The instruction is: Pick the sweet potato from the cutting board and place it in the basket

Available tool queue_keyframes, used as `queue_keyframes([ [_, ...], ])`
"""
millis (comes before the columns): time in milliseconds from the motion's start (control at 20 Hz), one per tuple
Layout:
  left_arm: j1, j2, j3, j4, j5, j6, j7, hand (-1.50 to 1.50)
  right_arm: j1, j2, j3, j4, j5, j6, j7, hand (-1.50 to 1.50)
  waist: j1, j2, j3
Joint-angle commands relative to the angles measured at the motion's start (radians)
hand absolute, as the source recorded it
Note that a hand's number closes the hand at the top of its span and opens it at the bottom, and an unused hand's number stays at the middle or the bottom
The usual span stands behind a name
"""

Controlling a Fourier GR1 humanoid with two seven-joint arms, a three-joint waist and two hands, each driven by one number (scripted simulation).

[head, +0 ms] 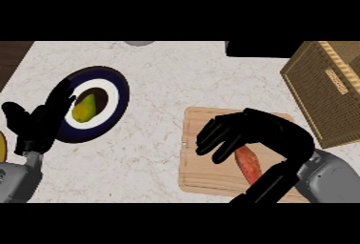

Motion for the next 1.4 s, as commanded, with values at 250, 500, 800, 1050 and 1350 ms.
queue_keyframes([
  [250, 0.043, -0.001, 0.037, -0.027, -0.011, -0.017, 0.045, 0.00, 0.084, -0.025, 0.102, -0.249, 0.152, -0.006, 0.225, -1.50, -0.032, -0.021, -0.003],
  [500, 0.009, -0.012, 0.029, 0.018, -0.026, -0.008, 0.045, 0.00, -0.114, -0.235, -0.030, -0.205, 0.214, 0.094, 0.379, -1.50, -0.033, -0.022, -0.006],
  [800, -0.010, -0.048, 0.018, 0.027, -0.052, 0.024, 0.052, 0.00, -0.299, -0.361, -0.144, -0.138, 0.257, 0.164, 0.577, -1.50, -0.033, -0.018, -0.005],
  [1050, 0.019, -0.061, 0.021, -0.005, -0.059, 0.004, 0.028, 0.00, -0.419, -0.428, -0.144, 0.004, 0.141, 0.413, 0.594, -1.50, -0.017, -0.017, -0.004],
  [1350, 0.018, -0.051, 0.069, 0.058, -0.062, -0.049, -0.003, 0.00, -0.371, -0.499, -0.214, 0.089, 0.140, 0.628, 0.445, -1.50, -0.028, -0.013, -0.002],
])
